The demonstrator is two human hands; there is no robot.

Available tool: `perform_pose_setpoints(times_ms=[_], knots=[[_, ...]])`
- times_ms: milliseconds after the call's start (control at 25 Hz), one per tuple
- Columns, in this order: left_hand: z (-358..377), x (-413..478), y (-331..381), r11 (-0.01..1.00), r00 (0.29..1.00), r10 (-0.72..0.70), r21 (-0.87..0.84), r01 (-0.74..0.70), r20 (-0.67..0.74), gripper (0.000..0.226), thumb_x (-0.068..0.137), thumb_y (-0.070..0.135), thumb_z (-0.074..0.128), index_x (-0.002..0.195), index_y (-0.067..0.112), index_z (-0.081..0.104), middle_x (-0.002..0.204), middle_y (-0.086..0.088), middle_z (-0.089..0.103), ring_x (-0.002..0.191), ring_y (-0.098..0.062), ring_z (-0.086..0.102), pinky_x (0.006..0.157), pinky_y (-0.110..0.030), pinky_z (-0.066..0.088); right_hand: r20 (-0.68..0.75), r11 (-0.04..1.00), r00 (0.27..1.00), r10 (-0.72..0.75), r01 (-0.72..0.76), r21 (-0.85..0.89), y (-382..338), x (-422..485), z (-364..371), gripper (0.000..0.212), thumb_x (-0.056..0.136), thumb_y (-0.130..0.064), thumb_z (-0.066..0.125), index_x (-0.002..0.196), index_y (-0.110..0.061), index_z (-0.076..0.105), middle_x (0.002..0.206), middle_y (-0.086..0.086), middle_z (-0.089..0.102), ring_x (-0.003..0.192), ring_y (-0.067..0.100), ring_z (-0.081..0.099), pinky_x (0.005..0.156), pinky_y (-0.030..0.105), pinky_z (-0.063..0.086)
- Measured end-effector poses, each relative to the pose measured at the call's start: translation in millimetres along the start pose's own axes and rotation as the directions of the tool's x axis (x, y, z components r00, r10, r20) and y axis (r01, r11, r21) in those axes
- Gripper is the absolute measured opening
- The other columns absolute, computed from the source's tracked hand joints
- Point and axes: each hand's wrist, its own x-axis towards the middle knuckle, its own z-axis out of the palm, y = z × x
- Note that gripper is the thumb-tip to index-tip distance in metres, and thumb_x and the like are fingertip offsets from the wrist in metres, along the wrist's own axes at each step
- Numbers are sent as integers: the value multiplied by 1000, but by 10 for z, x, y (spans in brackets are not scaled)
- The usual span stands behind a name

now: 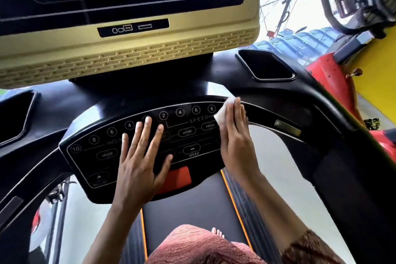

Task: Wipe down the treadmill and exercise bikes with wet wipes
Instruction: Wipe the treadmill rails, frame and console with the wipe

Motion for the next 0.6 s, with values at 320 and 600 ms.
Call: perform_pose_setpoints(times_ms=[320,600], knots=[[-13,-5,0,1000,1000,13,-8,-13,-9,60,92,40,45,144,11,40,156,-10,24,146,-25,18,118,-40,6,167,946,949,-269,293,-141,-125,-911,-12,46,101,-24,37,145,-9,37,153,5,32,145,19,23,113,46,29],[-20,-22,-7,999,1000,22,-25,-22,-6,59,93,39,45,145,12,39,156,-11,24,147,-25,17,118,-43,8,224,949,929,-296,313,-43,-498,-1047,112,46,101,-22,38,145,-9,36,153,3,31,145,15,20,118,38,21]])
